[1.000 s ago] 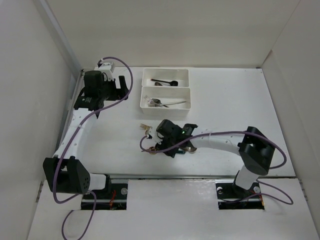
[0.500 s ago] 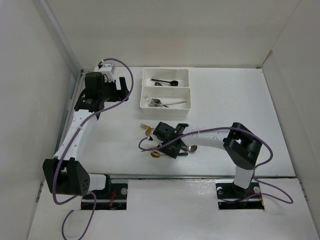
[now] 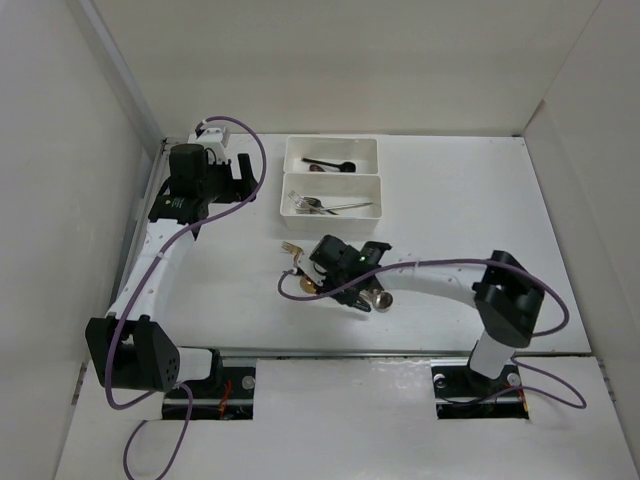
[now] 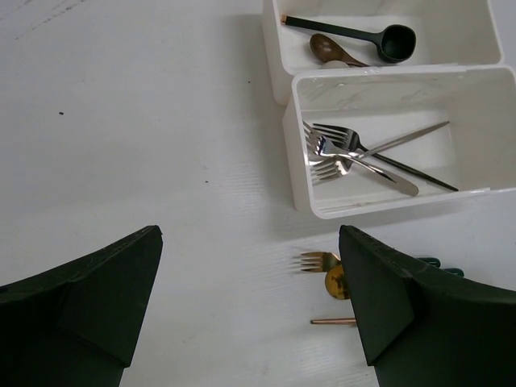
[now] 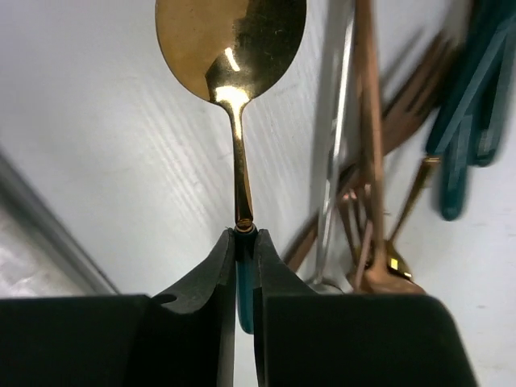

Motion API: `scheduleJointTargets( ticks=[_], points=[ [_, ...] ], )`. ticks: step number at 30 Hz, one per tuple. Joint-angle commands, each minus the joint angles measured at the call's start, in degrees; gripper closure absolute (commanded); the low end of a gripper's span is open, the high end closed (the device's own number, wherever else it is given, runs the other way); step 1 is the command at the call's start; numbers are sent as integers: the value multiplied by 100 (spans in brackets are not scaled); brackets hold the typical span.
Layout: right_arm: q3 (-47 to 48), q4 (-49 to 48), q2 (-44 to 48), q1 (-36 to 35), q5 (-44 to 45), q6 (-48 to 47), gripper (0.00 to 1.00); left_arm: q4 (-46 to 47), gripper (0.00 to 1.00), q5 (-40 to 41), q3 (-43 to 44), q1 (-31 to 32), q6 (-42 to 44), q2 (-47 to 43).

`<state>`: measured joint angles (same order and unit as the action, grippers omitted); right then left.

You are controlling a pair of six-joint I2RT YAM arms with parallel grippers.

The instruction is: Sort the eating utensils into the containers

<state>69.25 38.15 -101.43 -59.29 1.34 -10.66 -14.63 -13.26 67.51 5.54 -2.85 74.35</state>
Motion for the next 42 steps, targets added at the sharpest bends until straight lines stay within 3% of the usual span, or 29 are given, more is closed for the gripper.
scheduleJointTargets(
  ticks=[1, 4, 8, 9, 13, 18, 23, 27, 36, 37, 38, 40, 42],
  points=[
    [280, -475, 1009, -4, -563, -542, 100, 233, 11, 25, 26, 17, 22, -192],
    [474, -624, 1476, -4, -565, -911, 100, 233, 11, 78, 26, -36, 22, -192],
    [764, -1518, 1609, 74, 871, -1701, 100, 286, 11, 139, -27, -88, 22, -192],
    [878, -2209, 1609, 328, 1102, -1921, 100, 286, 11, 139, -27, -88, 22, -192],
    [1826, -3582, 627, 1260, 1816, -2827, 100, 286, 11, 139, -27, -88, 144, -140],
    [3294, -4569, -1272, 2034, 1869, -3670, 100, 163, 11, 306, 26, -141, 285, -88],
    [4735, -4659, -2530, 2403, 1686, -3742, 100, 110, 11, 306, 26, -203, 285, 27],
    [5018, -4712, -3145, 2615, 1483, -3690, 100, 110, 11, 245, 79, -343, 285, 133],
    [4913, -4817, -3313, 2668, 1307, -3575, 99, 215, 11, -71, 245, -659, 232, 405],
    [4861, -4817, -3313, 2668, 1307, -3575, 96, 215, 11, -133, 246, -660, 232, 405],
    [4861, -4817, -3313, 2668, 1307, -3523, 86, 215, 11, -133, 246, -660, 232, 405],
    [4861, -4817, -3313, 2668, 1385, -3461, 58, 215, 16, -335, 298, -660, 311, 405],
    [4861, -4879, -3313, 2668, 1464, -3461, 51, 215, 17, -440, 298, -660, 390, 405]
  ],
)
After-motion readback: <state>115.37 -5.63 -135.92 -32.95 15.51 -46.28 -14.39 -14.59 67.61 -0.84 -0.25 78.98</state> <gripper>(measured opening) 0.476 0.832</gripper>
